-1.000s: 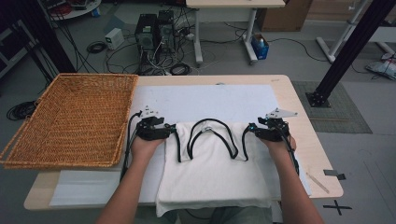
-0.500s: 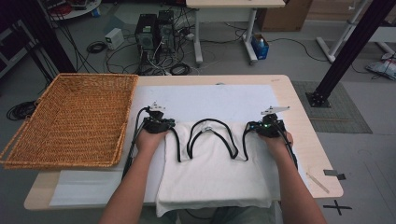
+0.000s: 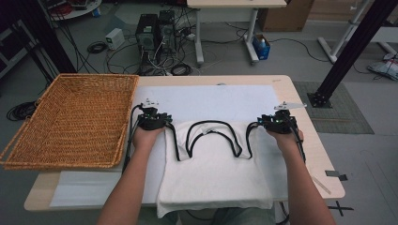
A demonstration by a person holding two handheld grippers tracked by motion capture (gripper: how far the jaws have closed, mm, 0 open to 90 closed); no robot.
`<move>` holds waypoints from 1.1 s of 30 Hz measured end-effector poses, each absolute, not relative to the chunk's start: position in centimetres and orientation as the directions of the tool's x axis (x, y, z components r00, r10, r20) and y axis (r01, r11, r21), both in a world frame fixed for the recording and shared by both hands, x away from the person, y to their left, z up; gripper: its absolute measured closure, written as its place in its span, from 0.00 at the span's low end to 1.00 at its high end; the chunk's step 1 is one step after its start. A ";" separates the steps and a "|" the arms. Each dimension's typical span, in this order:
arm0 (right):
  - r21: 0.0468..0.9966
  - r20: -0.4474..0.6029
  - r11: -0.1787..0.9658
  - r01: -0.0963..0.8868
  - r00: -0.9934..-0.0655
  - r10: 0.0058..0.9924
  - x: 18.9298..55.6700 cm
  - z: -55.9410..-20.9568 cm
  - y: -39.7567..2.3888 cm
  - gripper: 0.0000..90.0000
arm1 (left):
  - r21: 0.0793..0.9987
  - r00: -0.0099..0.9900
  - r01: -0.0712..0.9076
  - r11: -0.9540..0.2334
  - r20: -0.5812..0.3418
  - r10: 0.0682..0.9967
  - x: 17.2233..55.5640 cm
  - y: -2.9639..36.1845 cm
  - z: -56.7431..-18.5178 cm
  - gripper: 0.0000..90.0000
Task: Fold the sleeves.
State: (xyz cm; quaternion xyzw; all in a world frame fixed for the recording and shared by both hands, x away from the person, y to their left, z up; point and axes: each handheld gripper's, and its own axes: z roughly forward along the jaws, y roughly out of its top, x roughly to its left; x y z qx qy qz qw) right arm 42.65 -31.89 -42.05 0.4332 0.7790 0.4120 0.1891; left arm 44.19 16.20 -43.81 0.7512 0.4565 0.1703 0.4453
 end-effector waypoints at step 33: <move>0.761 -0.014 0.378 0.527 -0.569 0.822 48.5 -41.5 -27.8 0.90 | 0.812 0.550 0.522 -0.260 -0.088 0.831 49.4 15.8 -41.8 0.94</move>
